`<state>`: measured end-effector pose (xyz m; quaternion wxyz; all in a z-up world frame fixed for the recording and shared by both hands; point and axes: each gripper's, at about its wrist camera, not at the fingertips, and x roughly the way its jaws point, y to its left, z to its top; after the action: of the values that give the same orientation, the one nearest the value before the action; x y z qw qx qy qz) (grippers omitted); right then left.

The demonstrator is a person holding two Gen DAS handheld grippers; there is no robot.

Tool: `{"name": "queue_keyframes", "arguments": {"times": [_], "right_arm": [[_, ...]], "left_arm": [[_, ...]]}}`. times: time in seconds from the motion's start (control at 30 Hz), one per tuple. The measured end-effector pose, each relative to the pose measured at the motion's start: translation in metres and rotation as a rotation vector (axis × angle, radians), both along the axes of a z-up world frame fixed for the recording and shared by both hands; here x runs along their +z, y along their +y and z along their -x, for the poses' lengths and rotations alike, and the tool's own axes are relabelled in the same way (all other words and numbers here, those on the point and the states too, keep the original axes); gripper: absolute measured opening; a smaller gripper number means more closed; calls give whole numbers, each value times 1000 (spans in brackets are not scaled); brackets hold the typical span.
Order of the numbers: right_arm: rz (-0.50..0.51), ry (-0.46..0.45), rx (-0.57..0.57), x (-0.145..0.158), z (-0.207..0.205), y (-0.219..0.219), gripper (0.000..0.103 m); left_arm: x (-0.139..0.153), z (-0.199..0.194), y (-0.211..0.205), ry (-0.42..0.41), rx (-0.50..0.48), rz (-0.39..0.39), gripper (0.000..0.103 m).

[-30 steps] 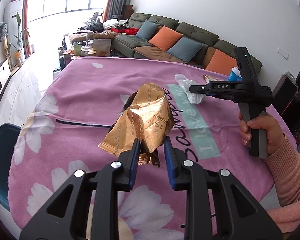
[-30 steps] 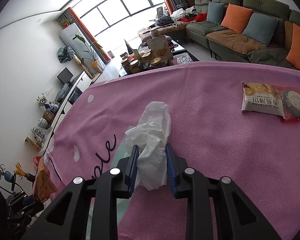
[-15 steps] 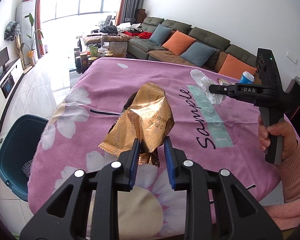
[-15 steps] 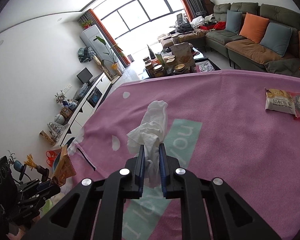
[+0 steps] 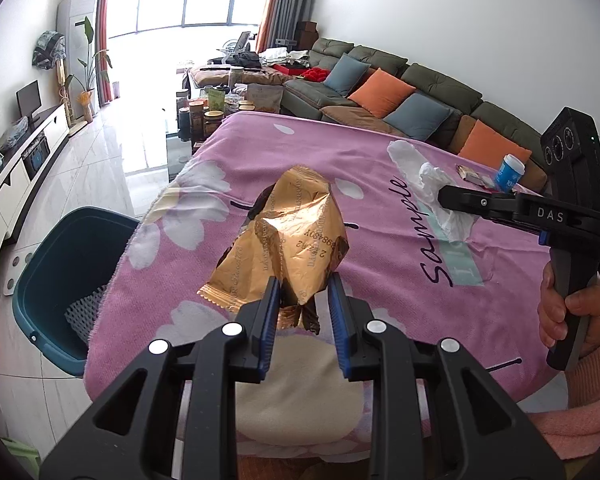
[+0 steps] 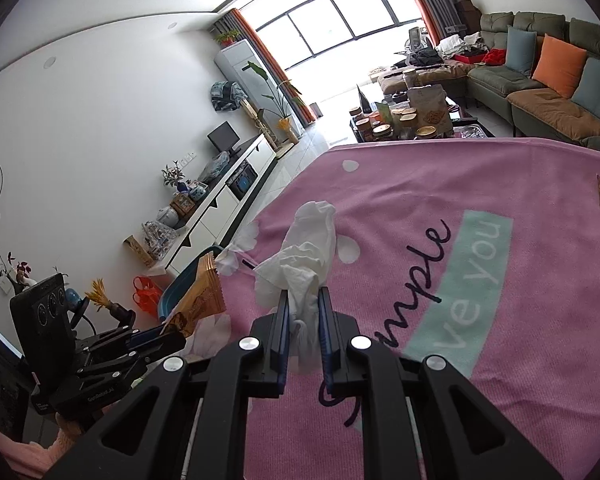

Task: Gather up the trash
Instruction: 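Carry the gold wrapper and white tissue over the teal bin with both grippers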

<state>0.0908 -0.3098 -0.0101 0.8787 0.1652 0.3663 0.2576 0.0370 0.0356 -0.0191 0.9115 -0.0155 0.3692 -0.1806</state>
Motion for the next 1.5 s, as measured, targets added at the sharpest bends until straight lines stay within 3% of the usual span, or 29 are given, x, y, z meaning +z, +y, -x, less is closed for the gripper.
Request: {"name": "queue_keyframes", "arguments": {"times": [0.47, 1.5], "right_arm": [[-6, 7, 81, -5, 12, 41, 12], [-18, 9, 141, -11, 7, 62, 12]], "left_arm": [[5, 13, 23, -12, 62, -3, 25], [8, 20, 45, -15, 136, 4, 25]]}}
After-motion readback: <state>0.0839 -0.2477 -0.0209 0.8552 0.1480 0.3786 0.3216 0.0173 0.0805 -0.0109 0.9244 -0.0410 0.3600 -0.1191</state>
